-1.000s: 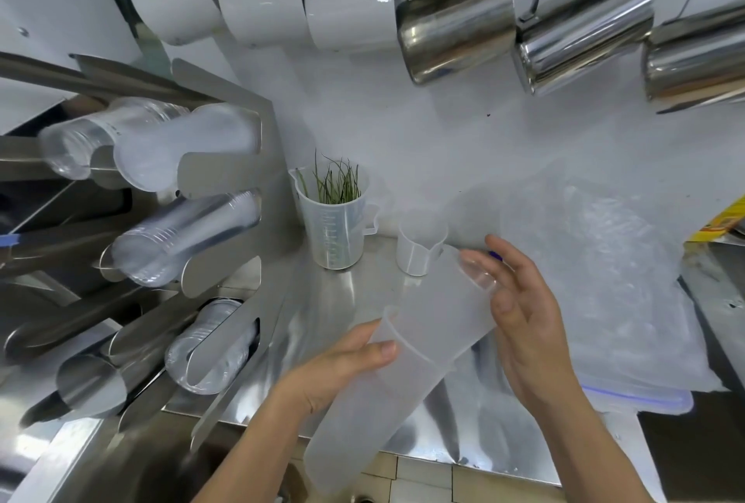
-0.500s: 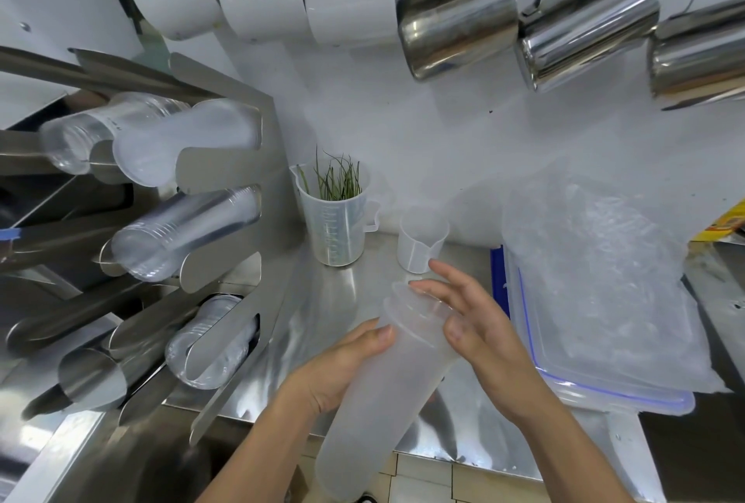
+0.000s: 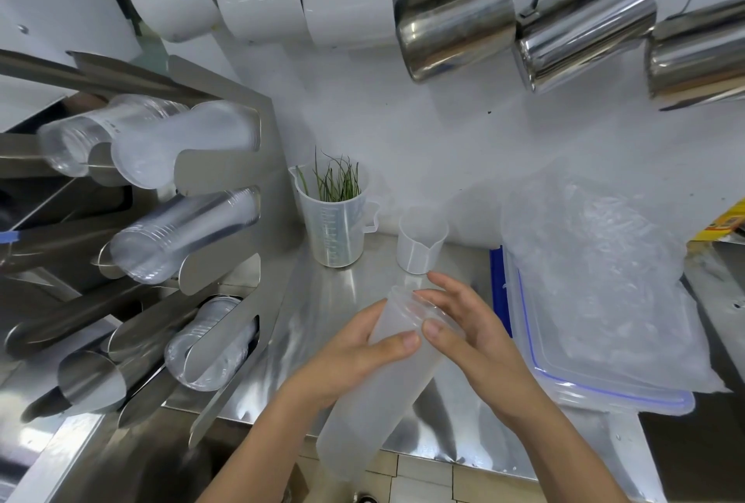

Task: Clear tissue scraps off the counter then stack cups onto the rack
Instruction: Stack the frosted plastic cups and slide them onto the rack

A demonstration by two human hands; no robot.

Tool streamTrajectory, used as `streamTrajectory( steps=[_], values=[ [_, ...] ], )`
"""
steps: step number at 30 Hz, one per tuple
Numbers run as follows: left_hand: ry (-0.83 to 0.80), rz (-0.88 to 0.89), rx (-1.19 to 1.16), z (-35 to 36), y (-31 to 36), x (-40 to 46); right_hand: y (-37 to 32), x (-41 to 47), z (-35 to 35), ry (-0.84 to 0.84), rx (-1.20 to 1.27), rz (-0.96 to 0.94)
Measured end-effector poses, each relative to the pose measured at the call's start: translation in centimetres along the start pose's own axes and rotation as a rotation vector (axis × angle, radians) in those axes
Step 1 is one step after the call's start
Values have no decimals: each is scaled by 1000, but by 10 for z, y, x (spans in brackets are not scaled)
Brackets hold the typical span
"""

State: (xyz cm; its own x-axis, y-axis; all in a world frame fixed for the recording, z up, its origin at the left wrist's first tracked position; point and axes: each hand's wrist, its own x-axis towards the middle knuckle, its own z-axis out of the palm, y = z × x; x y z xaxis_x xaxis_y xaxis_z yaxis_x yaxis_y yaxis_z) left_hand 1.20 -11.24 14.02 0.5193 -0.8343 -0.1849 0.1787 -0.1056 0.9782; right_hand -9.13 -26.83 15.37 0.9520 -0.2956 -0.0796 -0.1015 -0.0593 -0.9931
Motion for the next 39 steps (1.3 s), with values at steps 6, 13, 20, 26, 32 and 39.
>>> streamTrajectory(
  steps=[6, 13, 20, 26, 32, 39],
  values=[
    [54, 47, 85, 0, -2, -1, 1, 0, 2, 14, 0, 14],
    [17, -13, -101, -6, -3, -12, -5, -4, 10, -33, -15, 3],
    [13, -21, -198, -20, 1, -26, -8, -5, 29, -53, 0, -4],
    [34, -38, -279, -41, 1, -49, -15, 1, 57, -45, 41, -34],
    [87, -81, -305, -68, -9, -87, -31, 5, 87, -9, 90, -84],
    [87, -84, -302, -106, -12, -135, -64, 11, 123, 33, 144, -179]
  ],
)
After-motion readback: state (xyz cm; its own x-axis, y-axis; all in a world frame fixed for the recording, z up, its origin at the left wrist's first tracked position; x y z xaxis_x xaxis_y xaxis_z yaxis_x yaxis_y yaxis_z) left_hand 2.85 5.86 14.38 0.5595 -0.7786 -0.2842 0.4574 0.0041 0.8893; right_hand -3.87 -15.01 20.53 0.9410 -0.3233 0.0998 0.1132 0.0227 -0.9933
